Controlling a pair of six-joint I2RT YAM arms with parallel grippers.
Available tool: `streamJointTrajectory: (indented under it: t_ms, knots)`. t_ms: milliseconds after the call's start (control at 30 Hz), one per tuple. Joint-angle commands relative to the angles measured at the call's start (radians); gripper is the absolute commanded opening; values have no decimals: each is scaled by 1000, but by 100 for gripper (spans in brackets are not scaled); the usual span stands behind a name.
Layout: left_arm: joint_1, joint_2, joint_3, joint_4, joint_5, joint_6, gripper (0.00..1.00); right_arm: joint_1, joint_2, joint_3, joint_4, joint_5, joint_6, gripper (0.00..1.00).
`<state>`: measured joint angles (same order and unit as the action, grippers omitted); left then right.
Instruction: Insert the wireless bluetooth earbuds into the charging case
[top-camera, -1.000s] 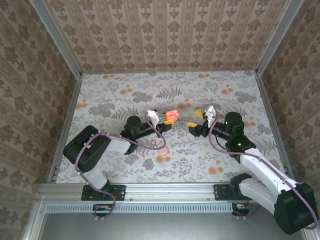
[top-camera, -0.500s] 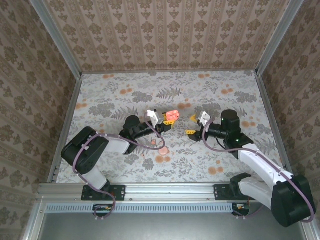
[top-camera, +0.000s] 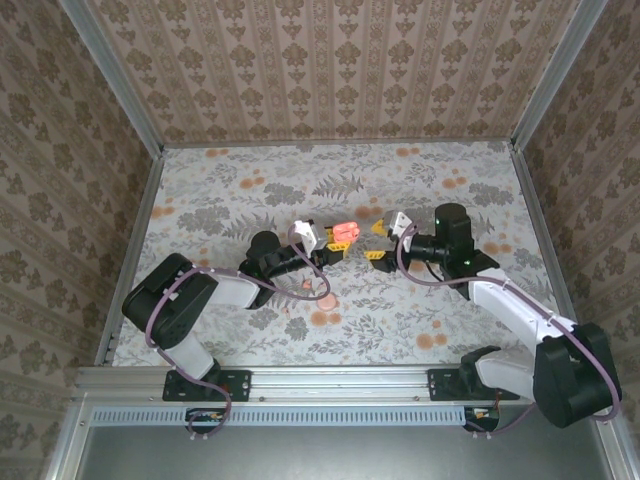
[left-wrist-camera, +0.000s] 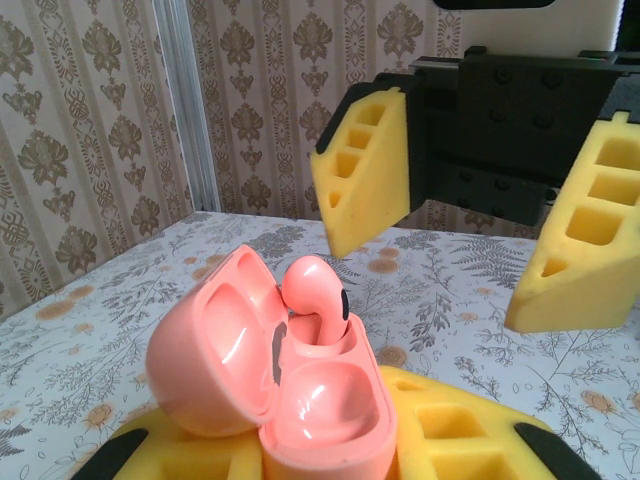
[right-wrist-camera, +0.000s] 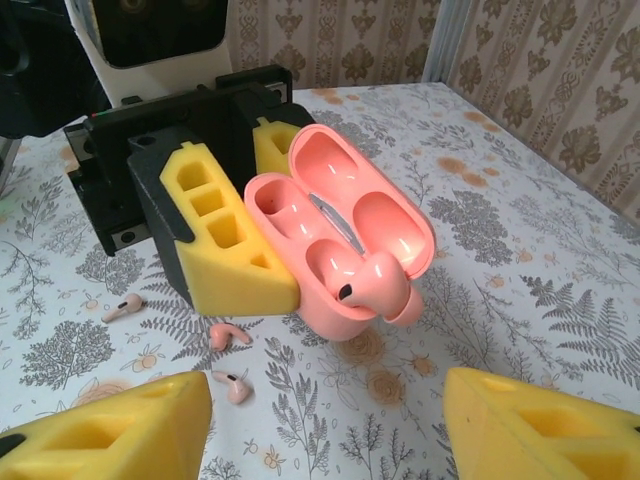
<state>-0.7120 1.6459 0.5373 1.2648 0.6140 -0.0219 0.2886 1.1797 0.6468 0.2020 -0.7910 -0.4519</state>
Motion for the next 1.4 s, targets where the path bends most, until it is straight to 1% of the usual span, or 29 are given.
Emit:
streamJointTrajectory:
  t_ms: [0,233,567,933,1367]
  knots:
    - [0,-26,22,28,57,16,18,-3,39,50,5,-34,-41,66]
    - [0,-28,22,28,66,18,18,-2,121,115,-6,-104,-48,65]
    - [0,-27,21,28,54,21,18,-3,136,141,-83,-169,-85,54]
    - [3,-31,16,29,42,22,18,-2,138,145,-107,-167,-86,45]
    - [5,-32,13,27,35,23,18,-2,134,142,-96,-124,-72,33]
